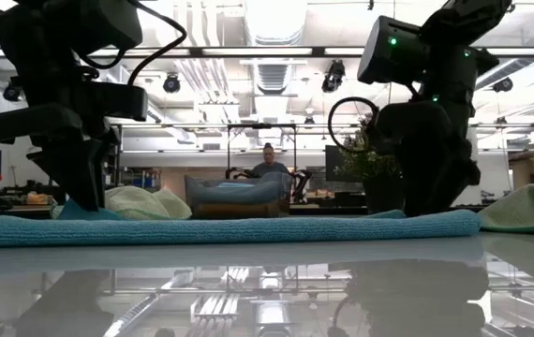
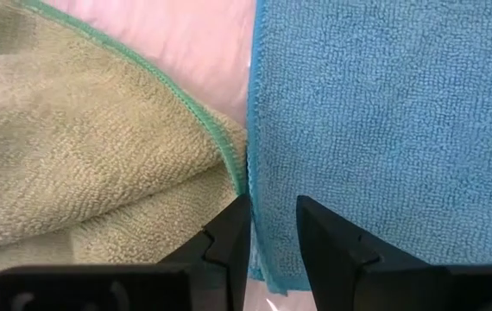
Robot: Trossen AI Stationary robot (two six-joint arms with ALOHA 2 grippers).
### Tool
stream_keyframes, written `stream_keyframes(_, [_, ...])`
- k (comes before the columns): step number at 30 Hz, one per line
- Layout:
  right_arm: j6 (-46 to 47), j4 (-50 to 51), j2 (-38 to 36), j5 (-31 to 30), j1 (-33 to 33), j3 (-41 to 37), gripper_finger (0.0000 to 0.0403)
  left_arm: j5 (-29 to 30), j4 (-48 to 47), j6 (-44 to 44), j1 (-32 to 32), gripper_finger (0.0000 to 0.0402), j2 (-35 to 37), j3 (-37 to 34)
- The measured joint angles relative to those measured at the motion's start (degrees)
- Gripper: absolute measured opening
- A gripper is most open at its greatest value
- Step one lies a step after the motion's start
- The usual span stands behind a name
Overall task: Fold microfiber towels
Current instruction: Fold the blue microfiber towel
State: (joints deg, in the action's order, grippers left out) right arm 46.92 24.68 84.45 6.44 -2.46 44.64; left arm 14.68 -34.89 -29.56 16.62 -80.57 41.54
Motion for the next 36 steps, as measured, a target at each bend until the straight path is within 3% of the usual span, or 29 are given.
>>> stream_keyframes(6, [-1.1, -6.9, 2.4, 1.6, -1.3, 0.1, 0.0237, 0.9, 0.1, 0.1, 0.0, 0.0081, 0.0, 0.0])
stream_keyframes(10, [-1.1, -8.0, 2.9, 1.3, -1.3, 0.1, 0.0215, 0.9, 0.3, 0.1, 0.0, 0.0081, 0.0, 0.0])
stream_keyframes(22, [-3.1, -7.7, 2.7, 0.8, -1.3, -0.1, 0.0022, 1.9, 2.6, 0.0, 0.0, 0.0081, 0.0, -0.5])
stream_keyframes(29, [-4.8, -4.9, -0.1, 0.3, -0.9, -0.1, 0.0013, 2.1, 3.4, 0.0, 0.0, 0.0081, 0.0, -0.7])
stream_keyframes(36, [-4.5, 7.1, -7.8, -5.0, 0.8, -0.1, 0.0013, 2.4, 7.7, 0.8, 0.0, 0.0081, 0.0, -1.0])
